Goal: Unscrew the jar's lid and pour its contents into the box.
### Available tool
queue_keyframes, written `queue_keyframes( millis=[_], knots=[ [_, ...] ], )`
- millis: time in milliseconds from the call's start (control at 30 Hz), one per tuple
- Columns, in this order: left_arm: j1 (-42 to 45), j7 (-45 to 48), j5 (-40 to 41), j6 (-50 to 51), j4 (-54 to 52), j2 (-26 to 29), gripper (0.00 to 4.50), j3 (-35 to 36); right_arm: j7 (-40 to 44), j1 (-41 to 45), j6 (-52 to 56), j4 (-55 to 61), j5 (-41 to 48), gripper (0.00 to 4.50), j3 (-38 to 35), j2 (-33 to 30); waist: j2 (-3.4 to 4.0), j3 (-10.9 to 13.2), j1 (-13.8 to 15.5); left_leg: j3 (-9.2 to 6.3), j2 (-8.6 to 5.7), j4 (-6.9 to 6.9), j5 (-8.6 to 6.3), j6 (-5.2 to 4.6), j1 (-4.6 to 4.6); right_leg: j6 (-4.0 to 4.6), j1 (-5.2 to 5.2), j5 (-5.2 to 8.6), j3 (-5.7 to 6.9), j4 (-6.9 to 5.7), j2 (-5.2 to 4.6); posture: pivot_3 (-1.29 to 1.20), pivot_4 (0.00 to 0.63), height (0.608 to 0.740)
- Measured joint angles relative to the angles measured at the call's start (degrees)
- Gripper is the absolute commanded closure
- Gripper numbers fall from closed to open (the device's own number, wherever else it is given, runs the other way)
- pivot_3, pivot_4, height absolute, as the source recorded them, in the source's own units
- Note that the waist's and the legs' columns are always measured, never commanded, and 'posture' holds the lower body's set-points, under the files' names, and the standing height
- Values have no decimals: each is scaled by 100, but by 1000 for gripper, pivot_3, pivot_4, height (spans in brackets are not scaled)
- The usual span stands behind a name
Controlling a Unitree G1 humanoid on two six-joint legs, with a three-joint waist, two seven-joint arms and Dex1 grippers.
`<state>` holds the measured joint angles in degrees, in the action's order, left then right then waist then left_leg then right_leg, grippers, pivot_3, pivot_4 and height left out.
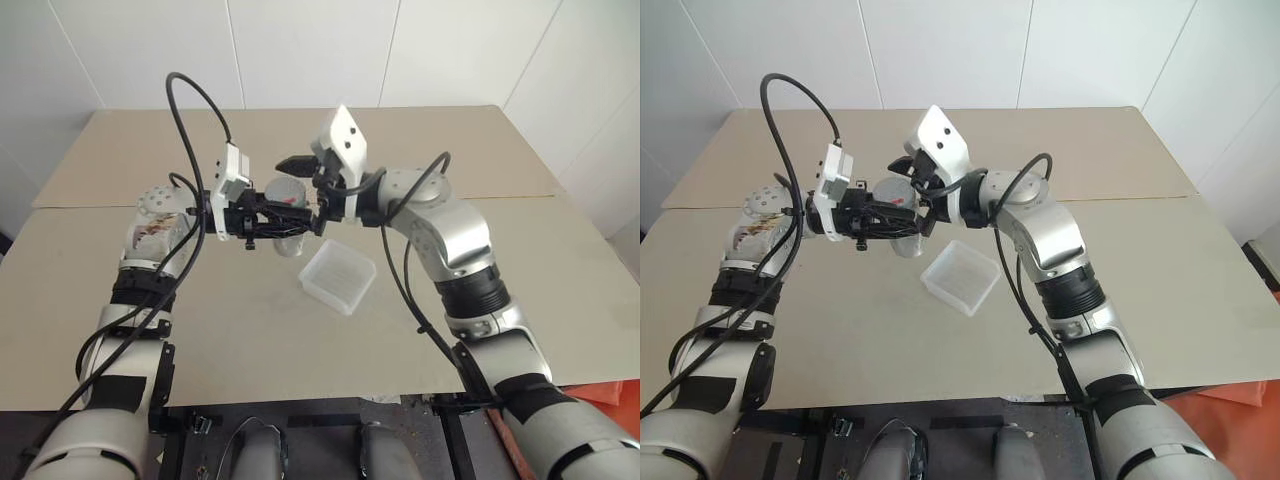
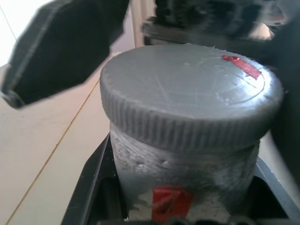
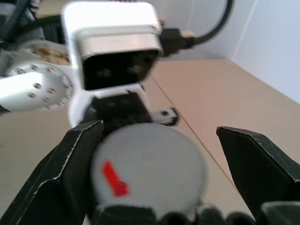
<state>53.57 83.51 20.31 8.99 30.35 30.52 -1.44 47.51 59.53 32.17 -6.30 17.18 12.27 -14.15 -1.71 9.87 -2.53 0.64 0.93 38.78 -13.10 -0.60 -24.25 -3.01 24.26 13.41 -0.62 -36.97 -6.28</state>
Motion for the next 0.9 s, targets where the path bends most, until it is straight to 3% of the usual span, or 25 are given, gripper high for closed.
queue_keyframes(
  millis=[433, 900],
  knots=[
    [-351, 157, 181, 274, -312, 403, 2535, 190, 356, -218, -14, -23, 326, 41, -215, -590, 0, 0, 19, -1, -1, 1, 0, 0, -2, 0, -2, 0, 0, 1, -1, 0, 150, 740],
    [-547, -50, 257, 382, -657, 317, 2535, 289, 781, -625, 18, 596, 612, 41, -542, -1143, 0, 0, 13, -1, 1, 1, 0, 0, 0, 0, -3, 0, -1, 2, 0, 0, 150, 740]
  ],
)
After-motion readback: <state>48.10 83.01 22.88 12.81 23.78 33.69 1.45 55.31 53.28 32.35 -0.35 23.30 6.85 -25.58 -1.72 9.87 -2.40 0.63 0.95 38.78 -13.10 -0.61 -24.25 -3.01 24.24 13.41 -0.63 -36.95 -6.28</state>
